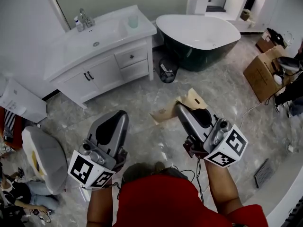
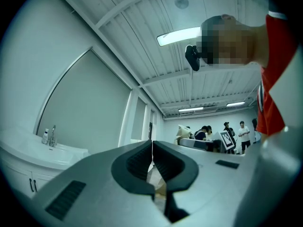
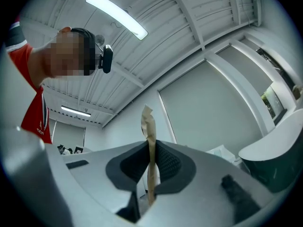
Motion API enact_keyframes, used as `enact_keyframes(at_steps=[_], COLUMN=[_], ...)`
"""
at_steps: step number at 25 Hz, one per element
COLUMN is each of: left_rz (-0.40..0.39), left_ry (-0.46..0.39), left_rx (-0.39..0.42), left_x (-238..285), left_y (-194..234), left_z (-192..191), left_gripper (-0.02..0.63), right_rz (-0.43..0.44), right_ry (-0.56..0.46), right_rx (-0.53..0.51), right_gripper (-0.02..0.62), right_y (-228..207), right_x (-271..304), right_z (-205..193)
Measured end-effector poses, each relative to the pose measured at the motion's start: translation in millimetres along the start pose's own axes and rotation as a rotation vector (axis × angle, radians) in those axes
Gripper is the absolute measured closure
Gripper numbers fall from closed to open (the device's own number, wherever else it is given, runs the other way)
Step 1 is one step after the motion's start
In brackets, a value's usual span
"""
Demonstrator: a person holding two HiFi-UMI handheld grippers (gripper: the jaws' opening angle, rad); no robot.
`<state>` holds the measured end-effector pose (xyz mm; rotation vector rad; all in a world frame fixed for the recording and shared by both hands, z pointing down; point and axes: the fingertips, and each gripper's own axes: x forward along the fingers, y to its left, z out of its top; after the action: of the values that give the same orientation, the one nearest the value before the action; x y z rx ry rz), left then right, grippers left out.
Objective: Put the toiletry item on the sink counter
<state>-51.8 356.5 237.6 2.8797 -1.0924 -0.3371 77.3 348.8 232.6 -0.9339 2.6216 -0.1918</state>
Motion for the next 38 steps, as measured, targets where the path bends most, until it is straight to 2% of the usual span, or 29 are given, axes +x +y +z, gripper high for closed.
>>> enact_keyframes(at_steps=[10, 19, 23, 28, 33, 38], left_rz=[0.030, 0.028, 0.025, 0.013, -0.020, -0.050], left_ry=[0.002, -0.009, -0.014, -0.006, -0.003, -0.005], left_rx=[0.003, -0.002, -0.004, -0.005, -0.004, 0.002], left_x=[27, 62, 83, 112, 147, 176], left_y=[18, 71, 109, 176, 245, 295], left_z=[-5, -15, -17, -16, -9, -9], left_gripper=[0.586, 0.586, 0.586, 0.586, 0.586, 0.586], right_rz=[0.020, 0.007, 0.006, -0.004, -0.024, -0.048], right_ry=[0.011, 0.016, 0.020, 0.022, 0.020, 0.022], right_rx=[0.015, 0.007, -0.001, -0.007, -0.019, -0.038], right_gripper=[0.549, 0.549, 0.549, 0.549, 0.549, 0.549], right_y=[-36, -81, -106, -143, -180, -213], right_x=[16, 57, 87, 147, 210, 254], right_z=[2, -4, -8, -13, -15, -20])
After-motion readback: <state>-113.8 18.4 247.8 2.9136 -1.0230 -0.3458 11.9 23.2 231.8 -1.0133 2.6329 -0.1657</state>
